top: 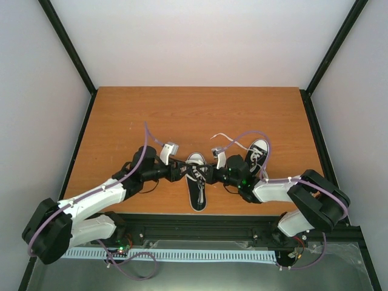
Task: Tie the shoes
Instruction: Cross the shoelace with the shoelace.
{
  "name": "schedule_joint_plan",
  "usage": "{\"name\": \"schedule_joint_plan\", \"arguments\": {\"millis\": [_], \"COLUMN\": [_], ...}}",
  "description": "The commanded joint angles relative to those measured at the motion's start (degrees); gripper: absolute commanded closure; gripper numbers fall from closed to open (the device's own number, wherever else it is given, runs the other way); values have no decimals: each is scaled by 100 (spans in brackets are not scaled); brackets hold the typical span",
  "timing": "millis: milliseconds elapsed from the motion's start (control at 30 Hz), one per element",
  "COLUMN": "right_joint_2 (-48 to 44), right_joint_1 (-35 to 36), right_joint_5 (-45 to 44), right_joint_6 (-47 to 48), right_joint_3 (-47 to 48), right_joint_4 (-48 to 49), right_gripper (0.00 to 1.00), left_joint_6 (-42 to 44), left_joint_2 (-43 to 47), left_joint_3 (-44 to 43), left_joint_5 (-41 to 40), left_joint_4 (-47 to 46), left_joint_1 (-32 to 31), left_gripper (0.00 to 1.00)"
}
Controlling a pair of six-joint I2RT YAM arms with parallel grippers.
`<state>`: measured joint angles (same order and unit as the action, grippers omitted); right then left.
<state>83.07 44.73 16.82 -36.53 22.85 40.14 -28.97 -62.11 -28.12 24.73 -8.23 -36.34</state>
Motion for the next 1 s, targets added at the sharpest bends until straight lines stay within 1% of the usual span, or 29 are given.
{"name": "schedule_joint_plan", "arguments": {"millis": [0, 33, 133, 300, 433, 633, 967], "right_joint_2": [87, 91, 38, 15, 83, 200, 405], "right_joint_1": [-141, -154, -210, -345, -439, -526, -527], "right_joint_5": [255, 266, 285, 435, 614, 772, 914], "right_joint_6": [-503, -574, -756, -1021, -1243, -1526, -1732], "right_joint_3": [50, 67, 85, 98, 164, 215, 232], "right_joint_4": [483, 455, 387, 312, 282, 314, 469], "right_gripper": [97, 97, 97, 97, 97, 97, 97], "left_joint_6": [74, 23, -63, 18, 309, 693, 830], "left_joint_2": [-168, -250, -477, -938, -1259, -1621, -2218], "left_joint_3": [38, 73, 241, 283, 201, 87, -139], "left_joint_5": [73, 104, 132, 300, 284, 121, 107], "left_joint_4": [-506, -597, -964, -1462, -1762, -1945, -2180], "left_joint_1": [-232, -266, -364, -462, -595, -602, -603], "left_gripper": [57, 60, 62, 61, 61, 61, 65]}}
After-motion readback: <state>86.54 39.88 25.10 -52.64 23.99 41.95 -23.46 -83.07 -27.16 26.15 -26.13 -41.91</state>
